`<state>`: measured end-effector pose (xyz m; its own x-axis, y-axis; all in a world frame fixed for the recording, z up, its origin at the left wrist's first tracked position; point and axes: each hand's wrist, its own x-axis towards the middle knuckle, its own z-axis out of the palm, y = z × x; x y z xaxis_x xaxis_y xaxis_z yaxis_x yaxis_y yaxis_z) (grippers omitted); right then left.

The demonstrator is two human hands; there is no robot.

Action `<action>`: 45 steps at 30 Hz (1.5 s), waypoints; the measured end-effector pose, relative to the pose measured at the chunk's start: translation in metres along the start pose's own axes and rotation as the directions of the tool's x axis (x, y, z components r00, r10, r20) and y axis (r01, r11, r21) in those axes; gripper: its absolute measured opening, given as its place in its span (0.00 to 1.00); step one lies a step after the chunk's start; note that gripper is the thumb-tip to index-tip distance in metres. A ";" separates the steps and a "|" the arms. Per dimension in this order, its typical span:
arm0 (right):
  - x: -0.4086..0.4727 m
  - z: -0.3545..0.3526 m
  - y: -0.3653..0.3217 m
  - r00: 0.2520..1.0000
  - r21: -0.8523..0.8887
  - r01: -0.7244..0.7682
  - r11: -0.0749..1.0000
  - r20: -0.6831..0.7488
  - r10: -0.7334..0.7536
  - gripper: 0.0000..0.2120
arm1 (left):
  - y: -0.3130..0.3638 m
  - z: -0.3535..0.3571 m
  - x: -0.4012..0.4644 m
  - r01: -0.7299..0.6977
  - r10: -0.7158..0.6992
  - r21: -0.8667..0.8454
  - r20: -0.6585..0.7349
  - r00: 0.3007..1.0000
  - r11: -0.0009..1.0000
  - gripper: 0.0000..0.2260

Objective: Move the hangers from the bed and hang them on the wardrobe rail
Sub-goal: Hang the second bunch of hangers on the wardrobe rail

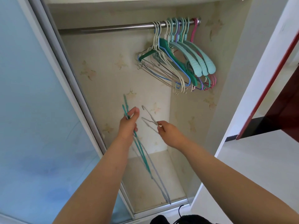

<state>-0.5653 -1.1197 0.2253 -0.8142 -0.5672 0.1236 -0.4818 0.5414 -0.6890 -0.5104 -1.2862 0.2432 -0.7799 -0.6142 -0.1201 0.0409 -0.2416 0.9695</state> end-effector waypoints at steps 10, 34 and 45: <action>0.004 0.010 -0.003 0.978 -0.277 0.097 0.956 0.204 -0.040 0.16 | 0.015 0.007 0.004 -0.171 0.156 0.169 0.098 0.983 0.971 0.03; -0.002 -0.053 0.031 0.982 0.121 -0.093 0.988 -0.155 0.111 0.17 | 0.029 -0.030 0.069 -0.090 0.183 0.315 -0.280 0.942 0.945 0.16; 0.067 -0.094 -0.084 0.811 -0.222 0.089 0.971 -0.550 -0.200 0.18 | 0.055 -0.028 0.059 -0.093 0.127 0.171 -0.204 0.971 0.981 0.09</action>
<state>-0.6099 -1.1454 0.3589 -0.7421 -0.2263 0.6309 -0.6119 0.6131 -0.4997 -0.5364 -1.3567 0.2833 -0.6245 -0.7801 -0.0369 0.0059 -0.0519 0.9986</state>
